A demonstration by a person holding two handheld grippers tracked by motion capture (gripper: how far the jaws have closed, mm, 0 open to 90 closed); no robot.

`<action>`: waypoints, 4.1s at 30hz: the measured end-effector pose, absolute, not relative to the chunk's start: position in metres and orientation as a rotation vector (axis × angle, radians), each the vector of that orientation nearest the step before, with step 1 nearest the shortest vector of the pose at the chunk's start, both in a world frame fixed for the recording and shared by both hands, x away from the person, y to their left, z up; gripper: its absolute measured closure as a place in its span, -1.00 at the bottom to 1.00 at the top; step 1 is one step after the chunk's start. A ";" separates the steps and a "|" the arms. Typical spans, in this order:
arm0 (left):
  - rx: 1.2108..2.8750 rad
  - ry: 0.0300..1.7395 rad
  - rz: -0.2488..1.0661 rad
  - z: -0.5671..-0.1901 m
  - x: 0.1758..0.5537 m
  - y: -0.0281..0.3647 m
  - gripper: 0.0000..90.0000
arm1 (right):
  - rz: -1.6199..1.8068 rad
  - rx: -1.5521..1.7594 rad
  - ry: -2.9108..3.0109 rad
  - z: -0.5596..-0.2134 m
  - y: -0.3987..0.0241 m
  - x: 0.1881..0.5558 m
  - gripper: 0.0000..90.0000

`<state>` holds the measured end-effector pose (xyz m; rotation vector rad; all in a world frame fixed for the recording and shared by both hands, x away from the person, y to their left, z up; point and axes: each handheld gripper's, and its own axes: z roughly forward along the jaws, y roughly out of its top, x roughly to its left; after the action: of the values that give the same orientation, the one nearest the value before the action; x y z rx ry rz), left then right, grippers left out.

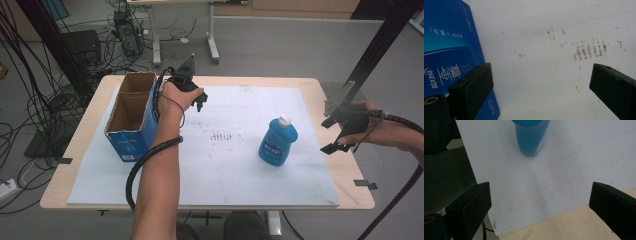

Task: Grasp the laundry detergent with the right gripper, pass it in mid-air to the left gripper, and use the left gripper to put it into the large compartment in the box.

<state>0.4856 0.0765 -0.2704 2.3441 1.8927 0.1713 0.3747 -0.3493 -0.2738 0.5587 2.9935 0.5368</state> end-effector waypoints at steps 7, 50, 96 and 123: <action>2.351 1.888 0.178 -0.270 0.485 0.076 -0.88 | 0.626 0.626 2.964 -0.292 -0.350 0.368 -0.91; 2.381 1.884 0.182 -0.283 0.483 0.086 -0.88 | 1.147 0.835 2.582 -0.373 -0.305 0.347 -0.94; 2.390 1.863 0.192 -0.281 0.486 0.073 -0.88 | 1.281 0.861 2.369 -0.379 -0.282 0.351 -0.96; 2.379 1.858 0.199 -0.279 0.487 0.072 -0.88 | 1.279 0.853 2.356 -0.378 -0.280 0.350 -0.96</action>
<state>0.4869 0.0723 -0.2789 2.3790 1.8584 0.1989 0.3499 -0.2804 -0.3777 0.8529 2.3564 1.2791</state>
